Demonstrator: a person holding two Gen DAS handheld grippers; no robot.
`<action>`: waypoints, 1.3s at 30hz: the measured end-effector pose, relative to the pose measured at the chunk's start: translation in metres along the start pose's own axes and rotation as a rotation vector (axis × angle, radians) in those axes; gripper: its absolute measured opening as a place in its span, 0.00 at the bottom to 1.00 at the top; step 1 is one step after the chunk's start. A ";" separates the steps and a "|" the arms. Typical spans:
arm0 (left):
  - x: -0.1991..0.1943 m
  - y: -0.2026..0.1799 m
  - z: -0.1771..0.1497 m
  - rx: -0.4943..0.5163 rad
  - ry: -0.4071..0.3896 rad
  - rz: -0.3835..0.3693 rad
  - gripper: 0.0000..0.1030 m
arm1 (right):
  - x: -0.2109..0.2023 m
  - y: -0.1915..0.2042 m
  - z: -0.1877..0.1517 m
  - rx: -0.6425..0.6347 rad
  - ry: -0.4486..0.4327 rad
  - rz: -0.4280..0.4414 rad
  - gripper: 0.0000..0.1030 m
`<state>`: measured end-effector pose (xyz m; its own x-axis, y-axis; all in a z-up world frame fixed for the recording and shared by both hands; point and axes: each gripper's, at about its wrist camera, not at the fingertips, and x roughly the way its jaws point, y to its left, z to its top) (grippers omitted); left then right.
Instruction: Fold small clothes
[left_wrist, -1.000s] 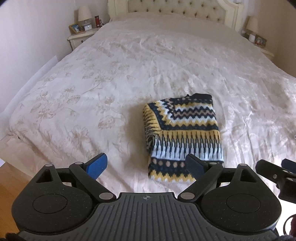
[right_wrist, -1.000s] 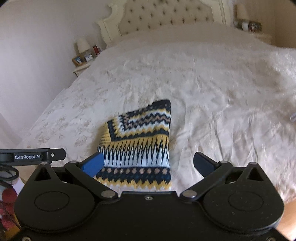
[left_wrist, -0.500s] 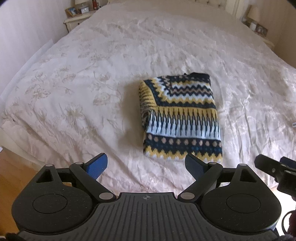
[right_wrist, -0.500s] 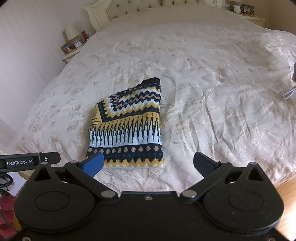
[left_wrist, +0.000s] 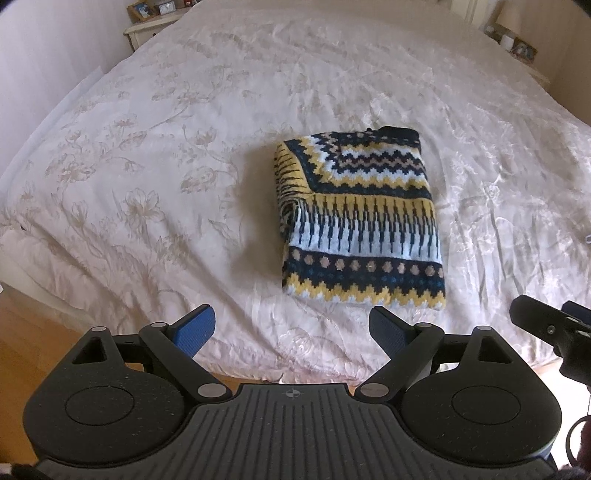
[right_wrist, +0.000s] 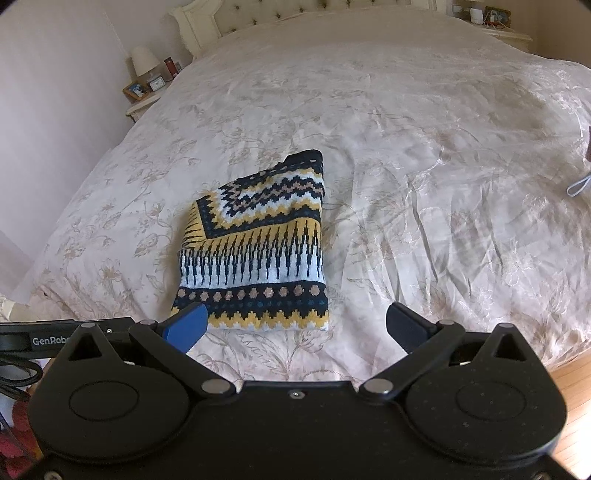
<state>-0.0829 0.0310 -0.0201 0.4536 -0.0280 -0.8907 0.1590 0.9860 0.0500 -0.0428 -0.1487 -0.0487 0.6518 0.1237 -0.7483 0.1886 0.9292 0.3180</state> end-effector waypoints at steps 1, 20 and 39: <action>0.001 0.000 0.000 0.000 0.002 0.000 0.88 | 0.000 0.000 0.000 0.000 0.001 0.000 0.99; 0.009 0.000 0.000 0.008 0.028 0.001 0.88 | 0.008 0.004 0.006 -0.016 0.019 -0.014 0.99; 0.021 0.009 0.009 0.014 0.053 -0.008 0.87 | 0.023 0.014 0.015 -0.016 0.039 -0.017 0.99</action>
<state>-0.0642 0.0376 -0.0349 0.4049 -0.0263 -0.9140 0.1750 0.9833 0.0492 -0.0144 -0.1383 -0.0529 0.6191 0.1217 -0.7758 0.1874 0.9365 0.2964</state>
